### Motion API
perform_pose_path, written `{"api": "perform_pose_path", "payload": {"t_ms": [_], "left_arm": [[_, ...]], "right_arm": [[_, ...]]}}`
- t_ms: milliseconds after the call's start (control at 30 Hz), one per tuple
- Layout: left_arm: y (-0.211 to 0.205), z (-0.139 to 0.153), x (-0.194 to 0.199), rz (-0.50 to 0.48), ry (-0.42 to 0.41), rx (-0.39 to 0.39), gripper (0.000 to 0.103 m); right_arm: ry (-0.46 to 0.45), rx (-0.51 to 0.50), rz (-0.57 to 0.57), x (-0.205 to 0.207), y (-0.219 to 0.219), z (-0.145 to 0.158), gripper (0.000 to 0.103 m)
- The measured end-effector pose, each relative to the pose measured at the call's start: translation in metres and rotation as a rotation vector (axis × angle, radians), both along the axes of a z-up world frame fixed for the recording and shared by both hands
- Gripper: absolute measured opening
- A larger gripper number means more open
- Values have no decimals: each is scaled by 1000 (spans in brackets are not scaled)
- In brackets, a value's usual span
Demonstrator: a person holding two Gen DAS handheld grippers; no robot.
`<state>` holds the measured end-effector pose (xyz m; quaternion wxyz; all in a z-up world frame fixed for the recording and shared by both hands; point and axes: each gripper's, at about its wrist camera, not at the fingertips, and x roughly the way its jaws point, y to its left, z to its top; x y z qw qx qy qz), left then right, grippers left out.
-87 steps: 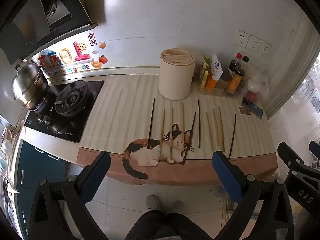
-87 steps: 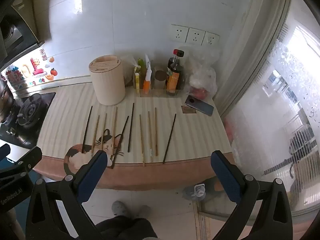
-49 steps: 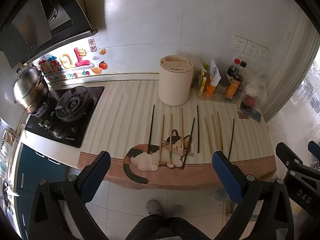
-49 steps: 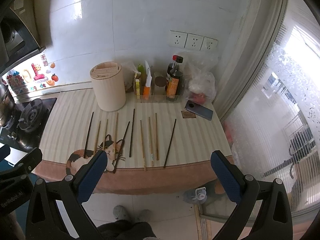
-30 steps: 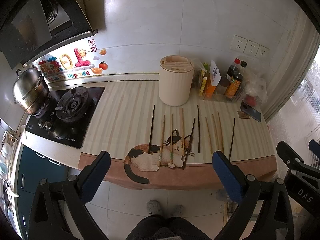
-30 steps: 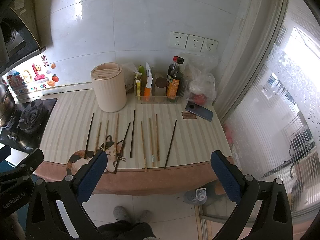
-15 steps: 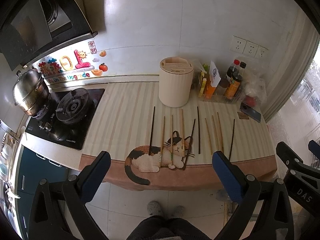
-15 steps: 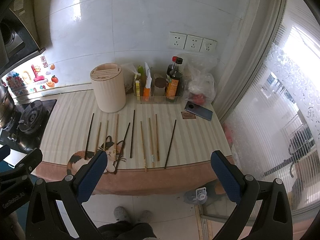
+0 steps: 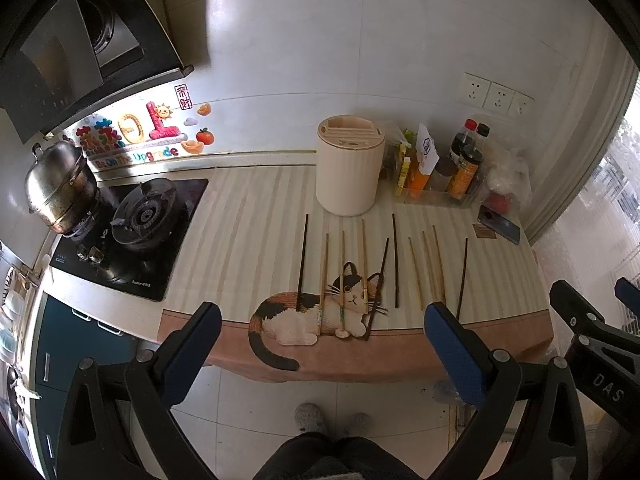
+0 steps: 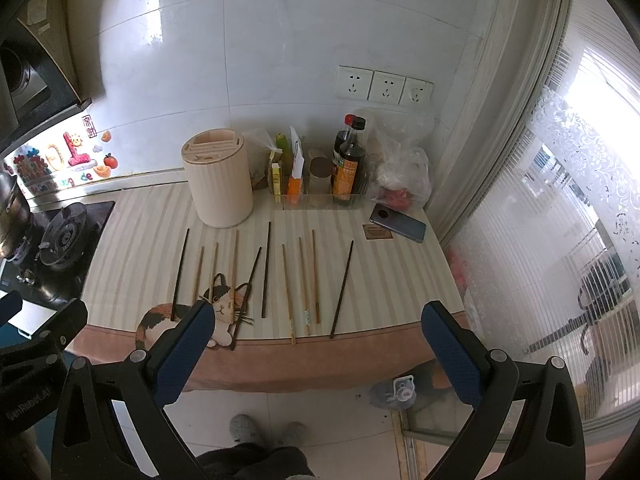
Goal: Organize utensils
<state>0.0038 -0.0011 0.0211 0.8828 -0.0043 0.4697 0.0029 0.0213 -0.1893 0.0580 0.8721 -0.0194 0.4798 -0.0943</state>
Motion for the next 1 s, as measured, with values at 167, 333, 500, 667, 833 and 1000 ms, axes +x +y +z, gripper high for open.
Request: {"api": "perform_pose_path", "payload": {"t_ms": [167,333,500,667,833,1000], "left_arm": [[-1,1,1,3,-1,-2,103],[-5,2,4,13,-3,-7,103],[-9,-6,12,38,-60,19,103],[-8,-33,36,48,-86,77,103],[2,-78,67,100,-72,136,103],[25,-134,111,147,21,167,103]], "right_arm": [[-1,0,2,-1,0,0,103],[-2,2,6,1,1,2,103],[-13,9,9,2,-3,-1,103],[-49,92,3,14,-19,-20,103],[-34,138,11,44,-34,-62,103],[57,136,20,82,-36,-123,92]]}}
